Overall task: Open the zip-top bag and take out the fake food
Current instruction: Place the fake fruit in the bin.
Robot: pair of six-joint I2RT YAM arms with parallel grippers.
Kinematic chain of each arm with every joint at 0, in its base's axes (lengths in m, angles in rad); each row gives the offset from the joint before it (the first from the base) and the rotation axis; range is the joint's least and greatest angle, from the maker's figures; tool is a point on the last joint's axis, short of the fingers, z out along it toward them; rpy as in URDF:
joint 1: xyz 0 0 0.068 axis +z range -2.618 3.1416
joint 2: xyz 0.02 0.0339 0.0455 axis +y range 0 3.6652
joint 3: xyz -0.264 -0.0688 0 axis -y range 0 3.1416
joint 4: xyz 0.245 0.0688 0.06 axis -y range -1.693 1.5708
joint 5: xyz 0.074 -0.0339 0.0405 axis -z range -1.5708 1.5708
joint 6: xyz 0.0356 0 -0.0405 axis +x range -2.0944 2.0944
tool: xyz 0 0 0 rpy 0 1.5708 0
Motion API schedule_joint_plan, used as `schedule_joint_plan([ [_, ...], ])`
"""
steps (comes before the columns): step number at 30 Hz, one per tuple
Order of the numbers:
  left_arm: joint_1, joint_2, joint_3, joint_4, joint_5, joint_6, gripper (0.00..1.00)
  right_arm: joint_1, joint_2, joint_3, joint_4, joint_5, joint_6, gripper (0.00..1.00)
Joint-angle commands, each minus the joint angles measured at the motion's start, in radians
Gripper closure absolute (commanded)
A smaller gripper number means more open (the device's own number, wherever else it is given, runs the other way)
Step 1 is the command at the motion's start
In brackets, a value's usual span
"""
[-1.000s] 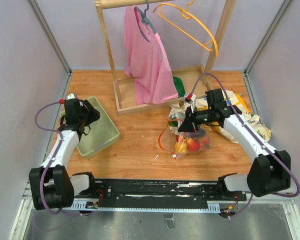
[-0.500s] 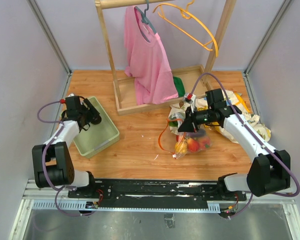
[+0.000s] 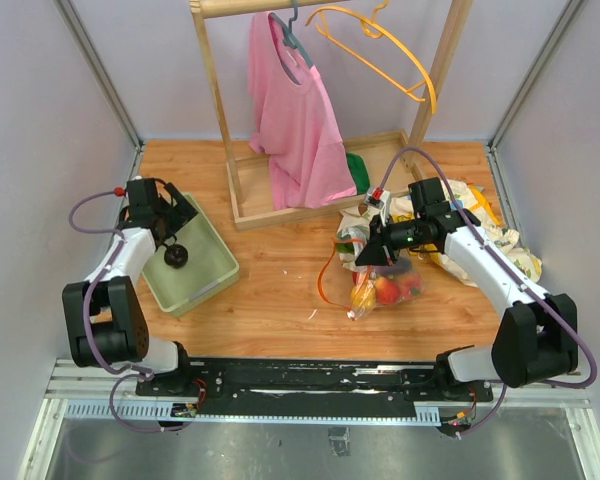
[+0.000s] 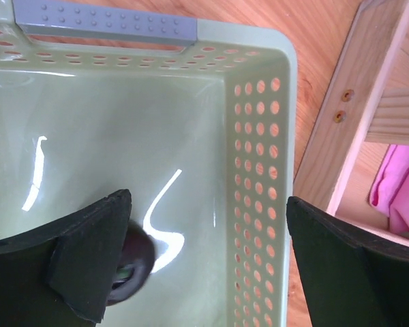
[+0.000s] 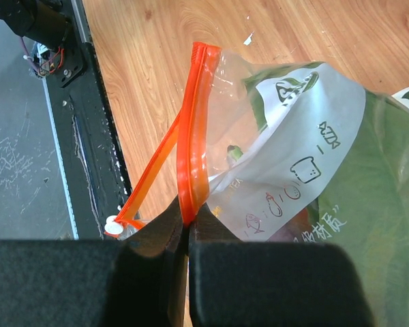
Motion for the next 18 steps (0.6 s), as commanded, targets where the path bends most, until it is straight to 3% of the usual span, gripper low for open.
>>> schedule_joint_plan([
  [1, 0.009, -0.063, 0.015, -0.006, 0.045, -0.009, 0.01, -0.016, 0.009, 0.013, -0.018, -0.035, -0.025, 0.99],
  [8, 0.009, -0.14, -0.042, 0.071, 0.244, -0.043, 0.01, -0.016, 0.009, 0.011, -0.017, -0.036, -0.026, 0.99],
  [15, 0.008, -0.254, -0.128, 0.17, 0.446, -0.214, 0.01, -0.016, 0.003, 0.007, -0.018, -0.039, -0.027, 0.99],
  [18, -0.007, -0.306, -0.101, 0.114, 0.456, -0.296, 0.01, -0.016, 0.001, 0.008, -0.018, -0.041, -0.027, 0.99],
])
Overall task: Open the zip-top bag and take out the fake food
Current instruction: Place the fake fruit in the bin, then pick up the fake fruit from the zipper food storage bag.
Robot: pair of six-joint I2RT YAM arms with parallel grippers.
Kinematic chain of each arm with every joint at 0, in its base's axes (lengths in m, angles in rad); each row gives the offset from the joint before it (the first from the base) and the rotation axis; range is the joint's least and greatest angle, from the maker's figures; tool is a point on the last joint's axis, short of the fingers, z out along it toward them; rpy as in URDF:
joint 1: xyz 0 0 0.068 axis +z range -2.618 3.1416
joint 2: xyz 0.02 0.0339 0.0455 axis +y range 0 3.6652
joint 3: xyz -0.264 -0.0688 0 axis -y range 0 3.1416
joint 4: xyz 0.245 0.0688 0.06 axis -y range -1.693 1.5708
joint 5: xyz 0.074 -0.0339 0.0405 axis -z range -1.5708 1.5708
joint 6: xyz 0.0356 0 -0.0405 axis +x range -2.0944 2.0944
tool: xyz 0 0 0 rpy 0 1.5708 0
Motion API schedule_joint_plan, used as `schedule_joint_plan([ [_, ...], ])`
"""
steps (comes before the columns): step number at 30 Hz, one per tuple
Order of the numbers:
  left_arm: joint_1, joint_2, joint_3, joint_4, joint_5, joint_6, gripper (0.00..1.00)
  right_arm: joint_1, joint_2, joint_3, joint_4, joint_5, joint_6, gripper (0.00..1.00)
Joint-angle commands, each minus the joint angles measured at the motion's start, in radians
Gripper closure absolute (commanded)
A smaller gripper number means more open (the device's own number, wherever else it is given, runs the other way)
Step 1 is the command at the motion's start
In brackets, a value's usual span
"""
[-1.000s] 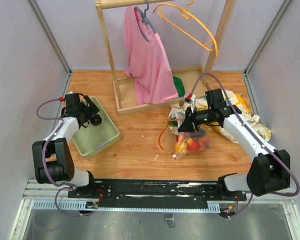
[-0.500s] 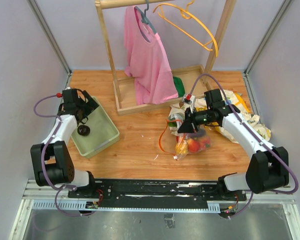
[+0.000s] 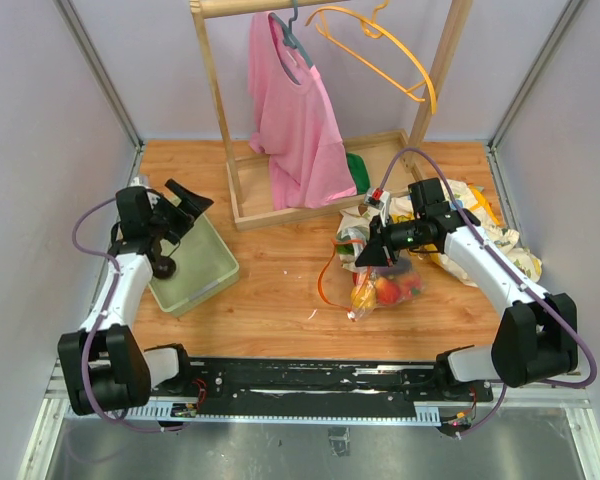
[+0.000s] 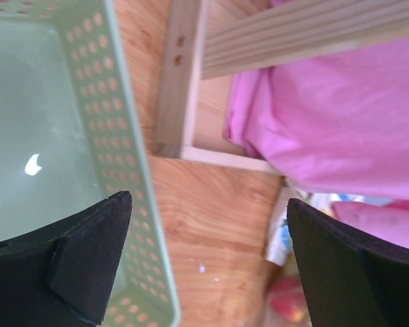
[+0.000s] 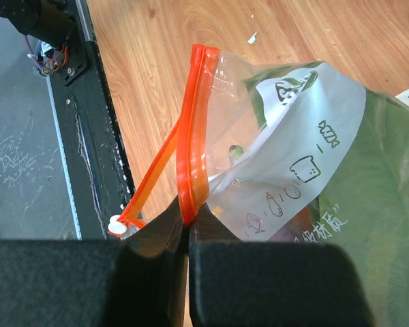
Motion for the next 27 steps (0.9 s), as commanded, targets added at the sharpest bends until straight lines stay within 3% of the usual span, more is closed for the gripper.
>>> schedule_joint_plan([
  [1, -0.028, -0.088, 0.045, -0.024, 0.077, -0.145, 0.01, -0.016, -0.003, 0.008, -0.007, -0.031, -0.02, 0.99],
  [5, -0.202, -0.133, 0.202, -0.176, -0.098, -0.247, 0.01, -0.015, -0.013, 0.009, -0.007, -0.03, -0.02, 0.99],
  [9, -0.495, -0.096, 0.414, -0.318, -0.329, -0.426, 0.01, -0.016, -0.026, 0.002, -0.009, -0.025, -0.018, 0.99],
  [14, -0.709, 0.074, 0.826, -0.636, -0.532, -0.583, 0.01, -0.016, -0.044, -0.007, -0.011, -0.014, -0.019, 0.99],
  [21, -0.851, 0.305, 1.345, -0.826, -0.573, -0.669, 0.01, -0.03, -0.071, -0.014, -0.025, 0.016, -0.037, 0.99],
  [27, -0.873, 0.453, 1.666, -0.822, -0.523, -0.642, 0.01, -0.043, -0.106, -0.037, -0.028, 0.032, -0.047, 0.99],
])
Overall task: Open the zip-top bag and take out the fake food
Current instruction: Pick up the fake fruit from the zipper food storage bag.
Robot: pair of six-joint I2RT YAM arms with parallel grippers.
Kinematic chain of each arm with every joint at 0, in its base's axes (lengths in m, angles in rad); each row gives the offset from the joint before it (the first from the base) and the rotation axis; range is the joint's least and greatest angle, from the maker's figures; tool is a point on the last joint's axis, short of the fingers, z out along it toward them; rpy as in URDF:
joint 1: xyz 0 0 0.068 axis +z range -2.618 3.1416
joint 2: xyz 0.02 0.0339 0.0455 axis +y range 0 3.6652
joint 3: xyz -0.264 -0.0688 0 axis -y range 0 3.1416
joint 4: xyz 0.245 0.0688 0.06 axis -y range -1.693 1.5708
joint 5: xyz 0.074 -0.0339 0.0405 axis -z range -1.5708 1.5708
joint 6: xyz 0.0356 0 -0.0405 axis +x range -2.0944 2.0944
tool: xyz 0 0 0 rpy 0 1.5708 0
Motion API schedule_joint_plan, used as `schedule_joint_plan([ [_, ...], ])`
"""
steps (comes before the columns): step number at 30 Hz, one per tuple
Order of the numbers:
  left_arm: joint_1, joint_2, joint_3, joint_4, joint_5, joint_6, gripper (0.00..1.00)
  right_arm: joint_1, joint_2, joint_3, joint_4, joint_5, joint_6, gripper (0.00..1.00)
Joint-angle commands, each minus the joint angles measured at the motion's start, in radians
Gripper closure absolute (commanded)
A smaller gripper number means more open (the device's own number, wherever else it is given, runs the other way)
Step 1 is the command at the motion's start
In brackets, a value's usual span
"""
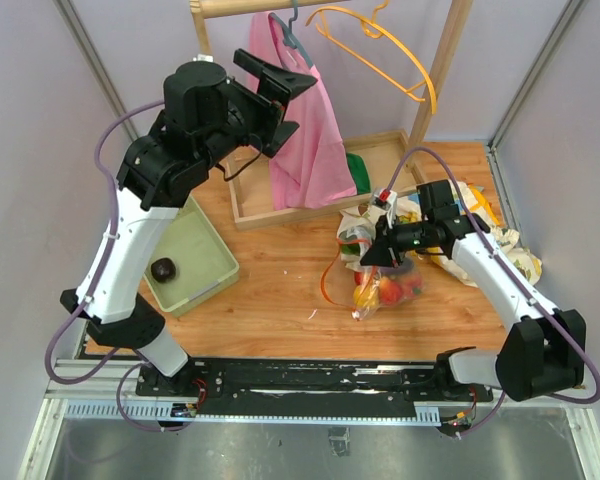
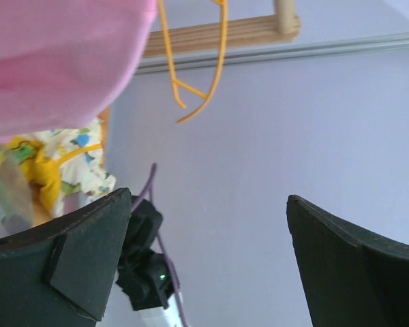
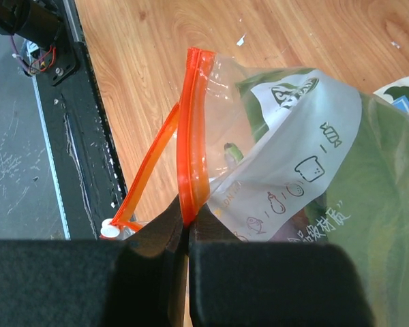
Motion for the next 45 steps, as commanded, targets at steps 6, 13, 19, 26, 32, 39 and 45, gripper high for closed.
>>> schedule_joint_plan([
  [6, -0.021, 0.087, 0.149, 0.101, 0.08, -0.003, 0.01, -0.055, -0.067, -0.049, -0.017, 0.011, -0.033, 0.98],
  [13, -0.026, 0.106, 0.134, 0.156, 0.097, 0.011, 0.01, -0.078, -0.077, -0.056, -0.015, 0.003, -0.031, 0.98],
  [19, -0.026, 0.131, 0.146, 0.239, 0.145, 0.027, 0.01, -0.089, -0.087, -0.062, -0.013, 0.003, -0.034, 0.98],
  [26, -0.025, 0.095, 0.042, 0.354, 0.171, 0.175, 0.01, -0.11, -0.096, -0.06, -0.01, -0.009, -0.028, 0.98],
  [32, -0.003, -0.185, -0.593, 0.73, 0.263, 0.369, 0.01, -0.12, -0.11, -0.072, -0.001, -0.021, -0.028, 0.98],
  [39, 0.045, -0.459, -1.252, 1.318, 0.441, 0.399, 0.01, -0.122, -0.111, -0.079, 0.014, -0.034, -0.019, 0.97],
  [45, 0.027, -0.484, -1.472, 1.426, 0.606, 0.36, 0.07, -0.123, -0.095, -0.072, 0.019, -0.05, -0.013, 0.97],
])
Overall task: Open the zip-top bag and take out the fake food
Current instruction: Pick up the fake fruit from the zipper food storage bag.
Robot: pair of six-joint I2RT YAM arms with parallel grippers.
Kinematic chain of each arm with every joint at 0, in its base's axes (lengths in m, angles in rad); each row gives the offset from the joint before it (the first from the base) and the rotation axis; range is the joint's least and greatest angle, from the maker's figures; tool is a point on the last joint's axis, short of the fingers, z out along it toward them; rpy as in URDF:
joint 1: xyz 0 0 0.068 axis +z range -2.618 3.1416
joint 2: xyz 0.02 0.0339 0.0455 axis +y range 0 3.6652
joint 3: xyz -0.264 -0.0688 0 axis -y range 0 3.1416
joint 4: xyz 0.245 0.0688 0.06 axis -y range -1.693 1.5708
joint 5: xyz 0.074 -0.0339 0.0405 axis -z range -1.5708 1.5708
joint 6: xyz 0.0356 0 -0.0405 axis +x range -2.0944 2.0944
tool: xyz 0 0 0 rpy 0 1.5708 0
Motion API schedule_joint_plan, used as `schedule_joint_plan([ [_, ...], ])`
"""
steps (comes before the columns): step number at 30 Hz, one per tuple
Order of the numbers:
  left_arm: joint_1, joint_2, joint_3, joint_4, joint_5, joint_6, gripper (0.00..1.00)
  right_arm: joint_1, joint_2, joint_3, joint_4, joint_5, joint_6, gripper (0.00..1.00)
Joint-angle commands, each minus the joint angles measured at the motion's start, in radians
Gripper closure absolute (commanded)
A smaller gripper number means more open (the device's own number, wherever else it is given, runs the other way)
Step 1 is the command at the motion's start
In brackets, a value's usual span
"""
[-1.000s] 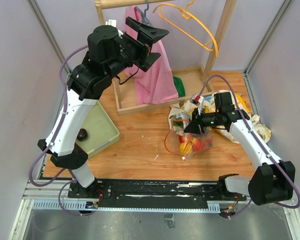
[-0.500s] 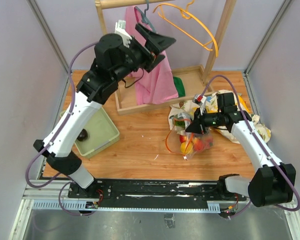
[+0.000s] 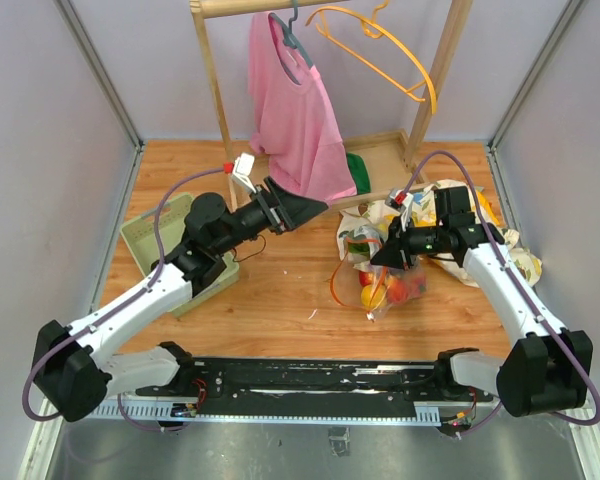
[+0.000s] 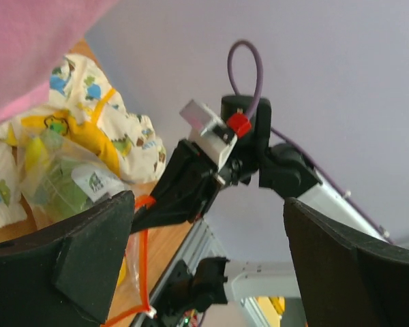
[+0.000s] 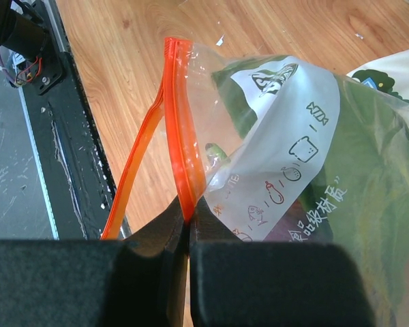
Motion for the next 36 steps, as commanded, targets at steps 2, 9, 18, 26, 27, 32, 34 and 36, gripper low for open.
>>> schedule_joint_plan([
  [2, -0.045, -0.04, -0.14, 0.176, 0.134, 0.036, 0.12, -0.035, 0.002, -0.003, 0.012, -0.038, 0.002, 0.97],
  [9, -0.164, 0.029, -0.253, 0.103, 0.046, 0.159, 0.44, -0.035, 0.037, 0.009, 0.012, -0.052, 0.007, 0.97],
  [18, -0.274, 0.242, -0.289, 0.194, 0.0, 0.241, 0.62, -0.034, 0.104, 0.038, 0.011, -0.091, 0.003, 0.98],
  [26, -0.323, 0.343, -0.238, 0.209, -0.032, 0.315, 0.65, -0.034, 0.084, 0.023, 0.014, -0.088, 0.001, 0.98],
  [27, -0.325, 0.348, -0.237, 0.21, -0.037, 0.319, 0.65, -0.035, 0.082, 0.025, 0.014, -0.087, 0.001, 0.98],
  [32, -0.346, 0.334, -0.248, 0.215, -0.115, 0.357, 0.7, -0.035, 0.072, 0.026, 0.015, -0.082, 0.005, 0.98],
  [34, -0.352, 0.324, -0.26, 0.227, -0.154, 0.369, 0.7, -0.034, 0.067, 0.017, 0.019, -0.08, 0.006, 0.98],
  [36, -0.358, 0.316, -0.271, 0.237, -0.186, 0.373, 0.7, -0.034, 0.066, 0.015, 0.021, -0.081, 0.01, 0.98],
])
